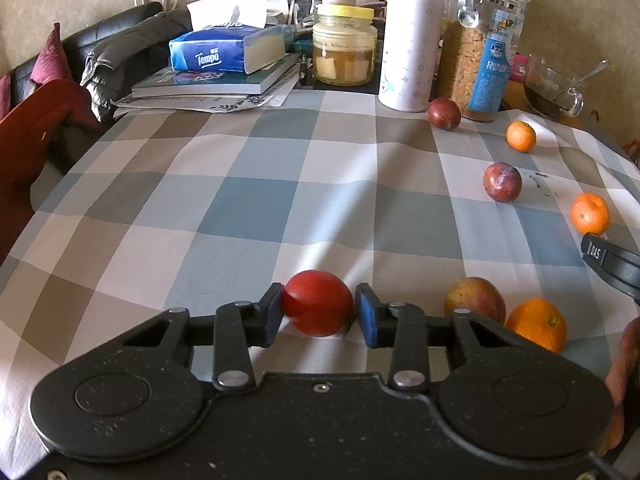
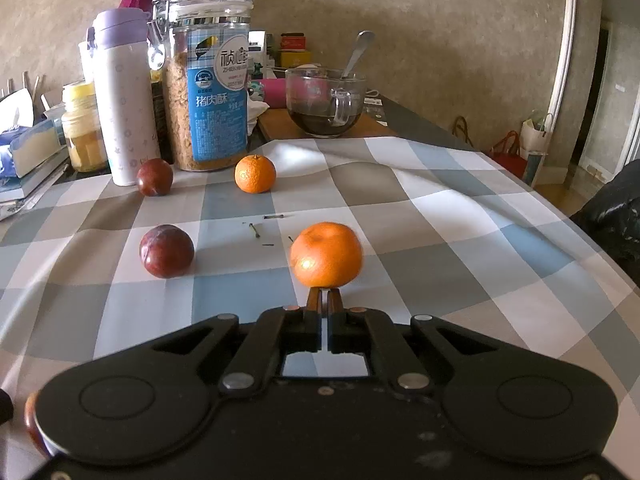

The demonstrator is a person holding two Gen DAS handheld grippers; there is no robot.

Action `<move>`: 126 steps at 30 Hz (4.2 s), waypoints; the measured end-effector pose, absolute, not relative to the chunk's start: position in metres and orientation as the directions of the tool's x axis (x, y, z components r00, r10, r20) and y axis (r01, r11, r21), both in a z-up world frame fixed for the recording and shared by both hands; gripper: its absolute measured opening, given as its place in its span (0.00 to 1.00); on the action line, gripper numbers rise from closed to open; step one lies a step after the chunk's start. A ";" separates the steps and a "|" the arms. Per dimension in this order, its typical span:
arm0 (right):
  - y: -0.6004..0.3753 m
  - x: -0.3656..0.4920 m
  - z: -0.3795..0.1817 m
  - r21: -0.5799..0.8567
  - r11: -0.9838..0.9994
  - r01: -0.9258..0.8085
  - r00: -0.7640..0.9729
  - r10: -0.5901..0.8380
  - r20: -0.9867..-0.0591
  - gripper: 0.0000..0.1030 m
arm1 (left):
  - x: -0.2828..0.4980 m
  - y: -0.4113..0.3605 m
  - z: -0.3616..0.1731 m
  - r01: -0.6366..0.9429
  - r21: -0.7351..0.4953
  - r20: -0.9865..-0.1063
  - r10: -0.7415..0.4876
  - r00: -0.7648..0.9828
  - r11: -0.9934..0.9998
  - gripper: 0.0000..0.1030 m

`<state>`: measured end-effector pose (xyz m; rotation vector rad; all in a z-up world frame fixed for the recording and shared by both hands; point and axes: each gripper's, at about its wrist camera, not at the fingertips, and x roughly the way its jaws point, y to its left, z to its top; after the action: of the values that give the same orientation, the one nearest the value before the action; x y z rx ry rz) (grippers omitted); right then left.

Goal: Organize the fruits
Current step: 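Close the left tool on the red tomato while the right tool grasps the mandarin, then carry the tomato and mandarin in both tools over the gold tray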

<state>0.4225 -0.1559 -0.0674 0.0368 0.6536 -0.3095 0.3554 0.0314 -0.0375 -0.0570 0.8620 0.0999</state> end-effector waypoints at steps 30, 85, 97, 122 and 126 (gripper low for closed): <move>-0.207 0.412 -0.042 0.254 0.915 0.314 0.810 -0.119 -0.574 0.14 | 0.356 0.048 -0.035 -0.123 -0.185 -0.756 -0.061 0.651 0.975 0.43; -0.201 0.230 0.014 0.297 0.943 0.147 0.790 0.069 -0.610 0.39 | 0.267 0.011 0.018 0.007 0.068 -0.765 0.048 0.642 0.998 0.43; -0.184 0.164 0.009 0.290 0.950 0.118 0.784 0.090 -0.614 0.39 | 0.192 0.023 0.025 0.044 -0.041 -0.791 -0.059 0.609 0.998 0.43; -0.170 0.150 -0.006 0.263 0.962 0.071 0.748 0.123 -0.653 0.39 | 0.236 0.032 -0.009 0.039 -0.047 -0.847 -0.060 0.528 0.998 0.59; -0.168 0.151 -0.008 0.267 0.962 0.065 0.745 0.131 -0.655 0.39 | 0.240 0.029 -0.017 0.039 -0.032 -0.860 -0.047 0.508 0.999 0.59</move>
<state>0.1511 -0.1685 -0.0083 0.2824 0.7325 0.0366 0.2403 0.0293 -0.0171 -0.0093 1.0365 -0.0518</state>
